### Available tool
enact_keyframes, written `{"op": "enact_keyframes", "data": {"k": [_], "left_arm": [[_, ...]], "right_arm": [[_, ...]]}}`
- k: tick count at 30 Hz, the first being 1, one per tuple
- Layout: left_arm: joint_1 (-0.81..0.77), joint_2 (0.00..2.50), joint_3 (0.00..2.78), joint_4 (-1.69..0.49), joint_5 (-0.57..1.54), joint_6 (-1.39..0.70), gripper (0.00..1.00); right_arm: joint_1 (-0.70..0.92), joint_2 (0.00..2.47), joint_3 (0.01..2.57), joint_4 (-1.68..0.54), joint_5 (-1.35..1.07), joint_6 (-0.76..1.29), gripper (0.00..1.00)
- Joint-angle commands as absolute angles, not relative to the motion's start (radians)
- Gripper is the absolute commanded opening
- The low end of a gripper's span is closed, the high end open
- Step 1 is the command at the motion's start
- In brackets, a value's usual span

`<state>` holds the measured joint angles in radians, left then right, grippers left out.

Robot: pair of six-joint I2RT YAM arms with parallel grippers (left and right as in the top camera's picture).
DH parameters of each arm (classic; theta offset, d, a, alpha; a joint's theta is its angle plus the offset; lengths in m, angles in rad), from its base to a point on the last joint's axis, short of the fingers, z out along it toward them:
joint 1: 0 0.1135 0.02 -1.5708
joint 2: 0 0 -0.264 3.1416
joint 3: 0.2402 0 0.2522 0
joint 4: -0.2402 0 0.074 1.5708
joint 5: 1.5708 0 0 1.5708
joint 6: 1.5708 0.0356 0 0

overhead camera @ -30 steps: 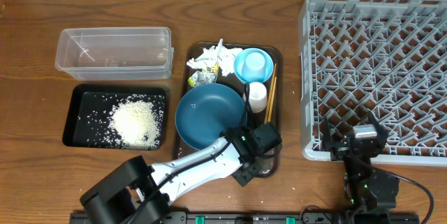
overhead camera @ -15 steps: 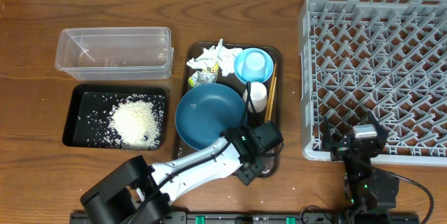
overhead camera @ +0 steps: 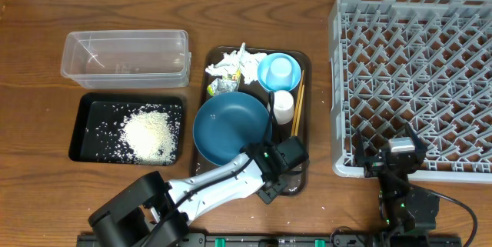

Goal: Sort waste into correct bins and load items into the dishwasher rack
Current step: 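Grasp the orange carrot with the left gripper, then carry the carrot left and drop it onto the black tray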

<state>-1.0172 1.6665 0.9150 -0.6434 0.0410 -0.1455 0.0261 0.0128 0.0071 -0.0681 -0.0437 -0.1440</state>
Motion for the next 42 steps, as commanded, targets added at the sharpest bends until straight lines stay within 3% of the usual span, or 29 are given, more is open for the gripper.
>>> {"op": "enact_keyframes", "data": {"k": [1,4,33,40,42], "left_arm": [[-1.018,1.68,0.902,-0.638,0.015,-0.171,0.61],[-1.018,1.68,0.899,-0.62,0.016,-0.209,0.56],[-1.018,1.75,0.894,-0.591,0.018,-0.245,0.56],[-1.018,1.748,0.939,-0.653,0.018,-0.246,0.31],[-1.018,1.748,0.945,-0.656,0.018,-0.25,0.29]], "right_arm": [[0.04,0.011,0.006,-0.072,-0.033,-0.154,0.99],[0.04,0.011,0.006,-0.072,-0.033,-0.154,0.99],[0.04,0.011,0.006,-0.072,-0.033,-0.155,0.99],[0.04,0.011,0.006,-0.072,-0.033,-0.154,0.99],[0.04,0.011,0.006,-0.072,-0.034,-0.154,0.99]]}}
